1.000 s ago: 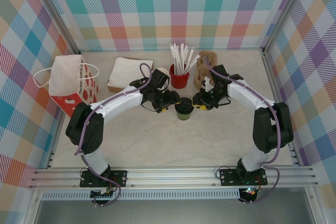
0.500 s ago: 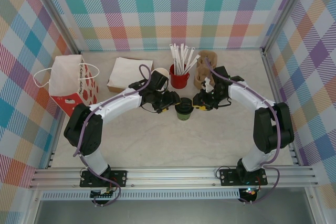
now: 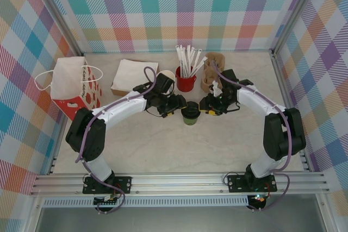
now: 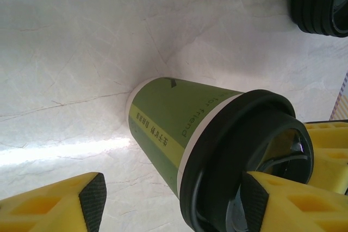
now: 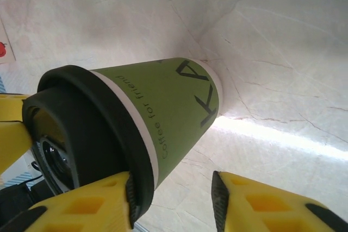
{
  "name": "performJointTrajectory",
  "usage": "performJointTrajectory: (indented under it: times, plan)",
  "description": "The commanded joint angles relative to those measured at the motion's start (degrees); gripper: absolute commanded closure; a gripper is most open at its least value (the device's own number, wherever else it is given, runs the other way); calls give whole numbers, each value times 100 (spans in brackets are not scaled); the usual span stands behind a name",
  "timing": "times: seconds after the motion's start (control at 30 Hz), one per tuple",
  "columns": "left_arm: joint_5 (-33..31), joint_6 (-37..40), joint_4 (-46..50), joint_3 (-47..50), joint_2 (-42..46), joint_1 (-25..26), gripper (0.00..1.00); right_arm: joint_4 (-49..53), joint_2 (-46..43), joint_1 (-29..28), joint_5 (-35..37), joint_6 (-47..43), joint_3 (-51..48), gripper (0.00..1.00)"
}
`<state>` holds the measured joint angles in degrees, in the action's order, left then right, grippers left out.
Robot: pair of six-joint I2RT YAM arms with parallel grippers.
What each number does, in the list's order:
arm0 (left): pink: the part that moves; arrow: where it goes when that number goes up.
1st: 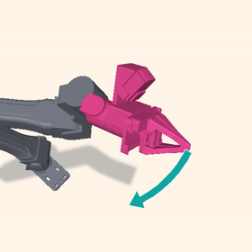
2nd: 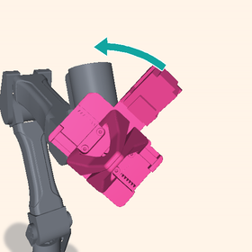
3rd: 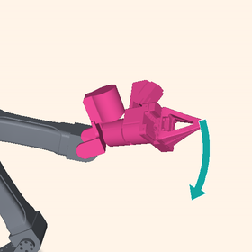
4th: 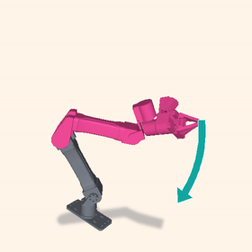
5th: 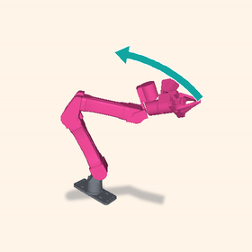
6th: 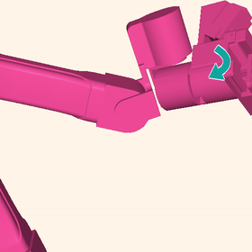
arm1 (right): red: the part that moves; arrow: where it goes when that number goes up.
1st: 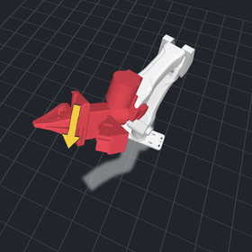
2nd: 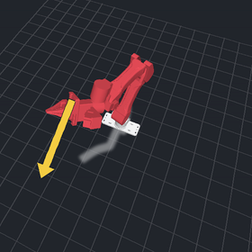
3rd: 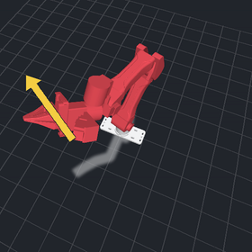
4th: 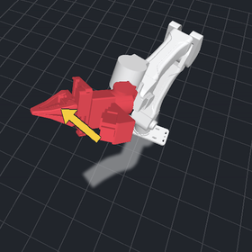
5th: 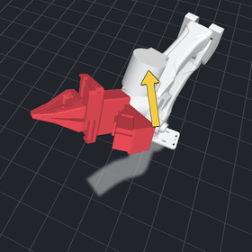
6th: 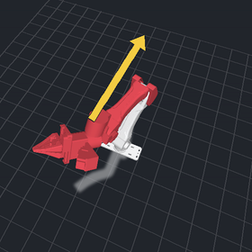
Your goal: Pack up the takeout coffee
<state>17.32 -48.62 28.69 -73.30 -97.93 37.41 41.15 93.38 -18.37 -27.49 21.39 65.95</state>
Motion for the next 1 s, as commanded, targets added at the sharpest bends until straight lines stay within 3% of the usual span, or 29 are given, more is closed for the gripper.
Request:
performJointTrajectory:
  times: [0.0, 0.33, 0.5, 0.7, 0.97]
  plan:
    - [-19, -20, 449, -257, 186, 36, 30, 396, -39, -44, 174, -117, 257, 50]
    - [-165, 138, 753, -712, 443, -10, 22, 446, -356, -52, 236, -116, 612, 29]
    - [-348, 181, 952, -696, 651, -58, 21, 602, -439, -88, 455, -218, 594, 26]
    - [-903, 259, 1245, -525, 1180, -126, 16, 1429, -427, -425, 1415, -810, 1099, 0]
    - [-1473, 360, 1557, -55, 1849, -289, 2, 2116, 92, -1054, 2313, -1125, 1656, 0]
